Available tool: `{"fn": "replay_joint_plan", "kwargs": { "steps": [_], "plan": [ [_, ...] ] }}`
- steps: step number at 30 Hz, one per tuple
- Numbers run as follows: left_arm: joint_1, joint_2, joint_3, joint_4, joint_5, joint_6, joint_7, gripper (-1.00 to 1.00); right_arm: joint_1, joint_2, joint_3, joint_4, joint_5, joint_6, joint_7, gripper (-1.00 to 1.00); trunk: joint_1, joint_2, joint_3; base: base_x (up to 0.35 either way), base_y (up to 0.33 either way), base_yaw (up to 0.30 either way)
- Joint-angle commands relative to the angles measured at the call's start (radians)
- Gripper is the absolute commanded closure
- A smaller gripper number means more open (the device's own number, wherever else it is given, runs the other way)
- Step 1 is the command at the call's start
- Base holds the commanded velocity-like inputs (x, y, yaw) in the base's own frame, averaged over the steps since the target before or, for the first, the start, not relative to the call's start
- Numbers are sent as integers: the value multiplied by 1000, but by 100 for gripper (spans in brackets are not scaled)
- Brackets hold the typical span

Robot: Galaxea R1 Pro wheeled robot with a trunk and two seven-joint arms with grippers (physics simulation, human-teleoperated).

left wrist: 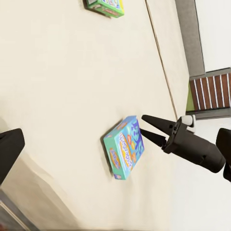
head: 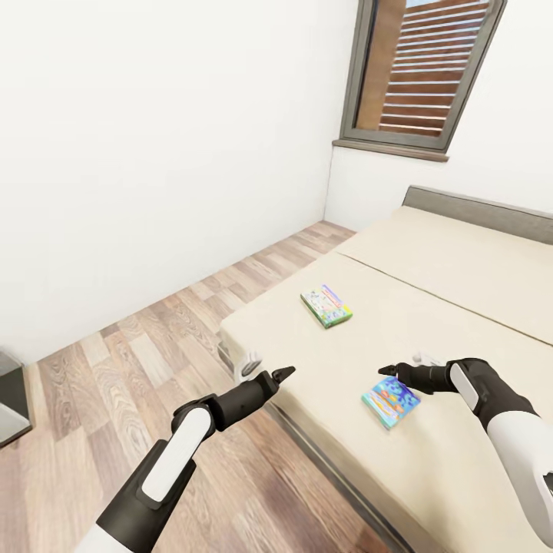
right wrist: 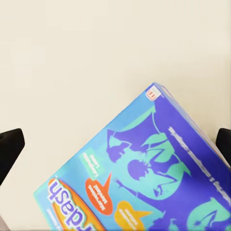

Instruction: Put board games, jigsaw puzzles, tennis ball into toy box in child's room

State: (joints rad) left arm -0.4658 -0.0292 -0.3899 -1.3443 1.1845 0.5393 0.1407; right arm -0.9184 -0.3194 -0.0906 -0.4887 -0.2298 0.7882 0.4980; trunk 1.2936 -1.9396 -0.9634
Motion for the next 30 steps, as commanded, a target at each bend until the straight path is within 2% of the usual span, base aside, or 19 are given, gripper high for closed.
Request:
{"fn": "replay_joint_plan", "kwargs": {
  "steps": [1,12,30],
  "plan": [
    [-1,0,0,-1,10,2,9,-100,0,0,-4,-1,1,6,3,-100,0,0,-1,-45,0,0],
    [-1,0,-1,0,8,2,10,-100,0,2,-3,-1,1,6,3,-100,0,0,-1,-13,0,24],
    [4,0,-1,2,6,-1,10,-100,0,2,-4,-1,1,6,2,-100,0,0,5,-1,0,186]
  ]
}}
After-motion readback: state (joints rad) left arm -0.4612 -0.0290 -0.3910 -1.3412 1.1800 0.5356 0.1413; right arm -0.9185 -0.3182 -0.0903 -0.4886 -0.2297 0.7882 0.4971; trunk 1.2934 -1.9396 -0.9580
